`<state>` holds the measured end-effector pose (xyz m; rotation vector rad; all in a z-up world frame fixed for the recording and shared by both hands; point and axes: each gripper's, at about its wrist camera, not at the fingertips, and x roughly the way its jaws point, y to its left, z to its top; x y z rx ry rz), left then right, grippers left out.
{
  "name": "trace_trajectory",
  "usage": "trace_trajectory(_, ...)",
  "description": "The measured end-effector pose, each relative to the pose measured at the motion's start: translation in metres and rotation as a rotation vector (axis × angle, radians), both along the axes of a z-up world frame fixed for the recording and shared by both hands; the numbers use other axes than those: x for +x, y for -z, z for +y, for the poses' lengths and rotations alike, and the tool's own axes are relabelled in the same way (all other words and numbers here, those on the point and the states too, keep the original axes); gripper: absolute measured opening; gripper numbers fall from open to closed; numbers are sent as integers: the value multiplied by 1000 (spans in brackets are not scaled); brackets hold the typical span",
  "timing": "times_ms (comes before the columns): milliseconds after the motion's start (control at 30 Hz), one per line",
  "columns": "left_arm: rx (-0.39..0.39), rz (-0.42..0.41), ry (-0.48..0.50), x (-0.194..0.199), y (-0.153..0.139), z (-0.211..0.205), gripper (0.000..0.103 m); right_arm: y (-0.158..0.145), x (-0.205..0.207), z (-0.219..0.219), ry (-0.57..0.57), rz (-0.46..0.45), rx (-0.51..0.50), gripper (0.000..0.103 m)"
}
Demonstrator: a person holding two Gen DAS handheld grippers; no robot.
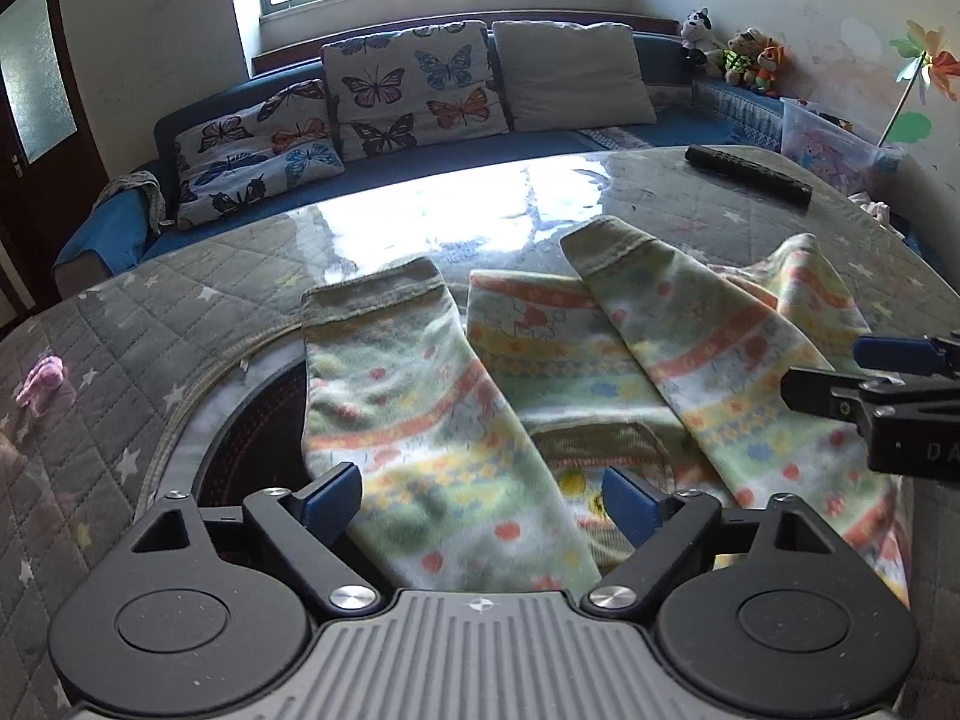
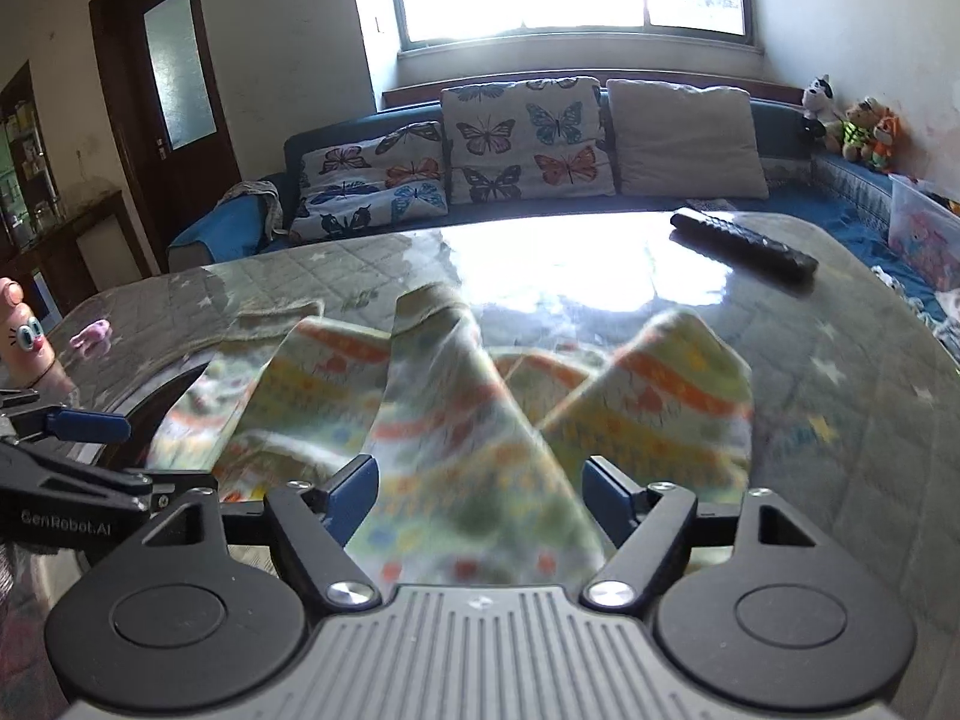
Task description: Fold clothes
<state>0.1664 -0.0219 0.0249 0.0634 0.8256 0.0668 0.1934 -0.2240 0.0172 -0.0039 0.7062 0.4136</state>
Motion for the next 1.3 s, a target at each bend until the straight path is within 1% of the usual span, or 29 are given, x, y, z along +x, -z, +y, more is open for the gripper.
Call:
trace_trajectory(133,-3,22,-20,20,9,2,83,5,32,8,-13,9,-11,69)
trace_trajectory(167,-3,30,-27,25,11,3,81,7,39,10,-18,14,-15,64)
trace_trajectory(233,-2,41,-40,32,16,5,75,12,51,14,-41,31,-14,56)
trace_trajectory(267,-2,46,-47,35,18,6,74,14,55,17,-51,34,-17,53)
trace_trajectory(300,-2,50,-52,38,20,8,70,16,57,19,-60,35,-21,52)
trace_trajectory(333,-4,55,-53,41,22,9,62,20,60,22,-71,39,-26,47)
trace_trajectory(367,-7,62,-53,43,23,10,57,23,61,23,-81,49,-23,34)
trace_trajectory(433,-7,69,-45,45,25,11,38,27,61,20,-86,78,11,16)
trace_trajectory(467,-4,65,-42,43,24,11,34,26,58,17,-82,81,25,13)
trace_trajectory(500,0,61,-39,42,23,11,25,23,54,14,-77,75,33,11)
trace_trajectory(533,2,56,-38,41,22,11,18,20,49,10,-71,67,42,6)
trace_trajectory(567,2,49,-37,39,21,12,15,16,43,6,-65,59,51,5)
trace_trajectory(600,1,41,-36,36,20,13,9,13,38,3,-60,51,59,5)
trace_trajectory(633,3,34,-39,33,18,15,8,9,31,-3,-49,42,65,4)
trace_trajectory(800,-1,-3,-78,12,12,24,7,-5,-2,-33,22,0,80,4)
trace_trajectory(900,4,-26,-96,-4,7,32,6,-8,-19,-52,78,-13,77,4)
trace_trajectory(1100,-37,-68,-166,-40,-2,56,5,-6,-50,-90,190,-10,83,4)
trace_trajectory(1300,-58,-79,-233,-77,-2,76,4,0,-78,-129,308,-1,94,4)
